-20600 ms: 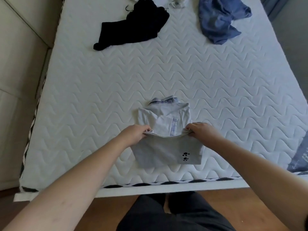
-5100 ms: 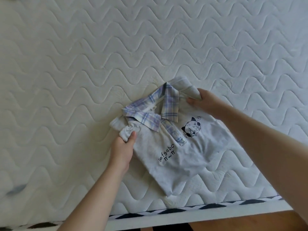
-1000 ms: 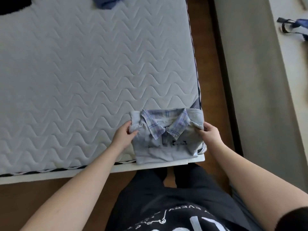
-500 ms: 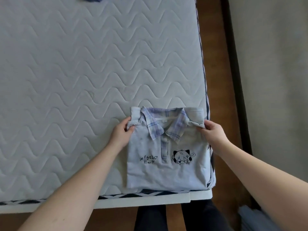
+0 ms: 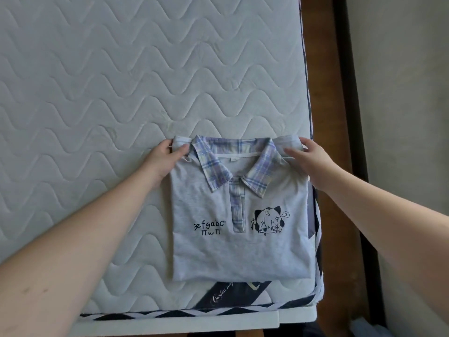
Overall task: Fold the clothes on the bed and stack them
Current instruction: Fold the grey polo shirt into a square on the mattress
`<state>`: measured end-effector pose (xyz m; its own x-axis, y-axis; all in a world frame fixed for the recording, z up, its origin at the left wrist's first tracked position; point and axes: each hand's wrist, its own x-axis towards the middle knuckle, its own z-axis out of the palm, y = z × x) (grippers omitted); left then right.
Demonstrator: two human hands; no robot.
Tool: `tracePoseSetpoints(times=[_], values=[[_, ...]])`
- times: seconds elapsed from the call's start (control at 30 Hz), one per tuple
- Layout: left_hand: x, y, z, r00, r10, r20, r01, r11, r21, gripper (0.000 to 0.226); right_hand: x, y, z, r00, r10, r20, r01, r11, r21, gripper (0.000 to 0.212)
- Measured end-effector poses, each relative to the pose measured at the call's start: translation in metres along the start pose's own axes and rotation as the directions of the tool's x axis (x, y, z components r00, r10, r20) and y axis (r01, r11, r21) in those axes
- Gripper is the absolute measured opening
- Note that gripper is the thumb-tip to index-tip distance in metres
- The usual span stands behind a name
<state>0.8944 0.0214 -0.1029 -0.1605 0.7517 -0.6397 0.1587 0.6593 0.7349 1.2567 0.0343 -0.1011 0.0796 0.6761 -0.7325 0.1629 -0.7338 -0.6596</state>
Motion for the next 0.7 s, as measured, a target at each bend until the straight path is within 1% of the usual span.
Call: tracePoseSetpoints(times=[0.03, 0.1, 0.17, 0.27, 0.37, 0.43, 0.5, 0.6, 0.67, 0.7], values=[[0.005, 0.002, 0.0, 1.0, -0.012, 0.01, 0.012, 1.0, -0.007, 0.008, 0.002, -0.004, 0.001, 1.0, -0.006, -0.002, 0.006, 1.0, 0.01, 0.048], [0.015, 0.006, 0.002, 1.0, -0.02, 0.013, 0.02, 0.999, 0.029, 0.006, 0.005, -0.012, 0.005, 0.999, -0.024, -0.036, 0.024, 0.999, 0.022, 0.029], [0.022, 0.01, 0.005, 1.0, 0.015, -0.009, -0.014, 0.998, 0.066, 0.013, 0.009, -0.018, 0.01, 0.995, -0.043, -0.091, 0.05, 0.997, 0.065, 0.015], [0.028, 0.013, 0.005, 0.998, 0.06, -0.034, -0.059, 0.998, 0.036, 0.02, 0.014, -0.024, 0.012, 0.993, -0.056, -0.1, 0.071, 0.986, 0.148, 0.014], [0.031, 0.01, -0.003, 0.998, 0.05, -0.049, -0.052, 0.998, -0.025, 0.023, 0.019, -0.022, 0.01, 0.989, -0.109, -0.105, 0.126, 0.977, 0.174, 0.015], [0.032, 0.006, -0.007, 0.997, 0.036, -0.074, -0.04, 0.997, -0.063, 0.023, 0.024, -0.022, 0.01, 0.979, -0.163, -0.123, 0.176, 0.979, 0.105, 0.015], [0.032, 0.003, -0.007, 0.995, 0.045, -0.094, -0.051, 0.997, -0.063, 0.025, 0.03, -0.023, 0.011, 0.971, -0.195, -0.139, 0.194, 0.981, -0.024, 0.017], [0.033, 0.004, -0.001, 0.987, 0.078, -0.139, -0.082, 0.996, -0.022, 0.026, 0.037, -0.027, 0.015, 0.949, -0.236, -0.21, 0.173, 0.945, -0.278, 0.029], [0.032, 0.004, 0.002, 0.982, 0.09, -0.166, -0.091, 0.996, 0.003, 0.027, 0.035, -0.031, 0.018, 0.927, -0.252, -0.278, 0.144, 0.923, -0.357, 0.039], [0.03, 0.005, 0.002, 0.977, 0.107, -0.186, -0.101, 0.994, 0.042, 0.027, 0.032, -0.032, 0.02, 0.913, -0.271, -0.305, 0.144, 0.913, -0.381, 0.039]])
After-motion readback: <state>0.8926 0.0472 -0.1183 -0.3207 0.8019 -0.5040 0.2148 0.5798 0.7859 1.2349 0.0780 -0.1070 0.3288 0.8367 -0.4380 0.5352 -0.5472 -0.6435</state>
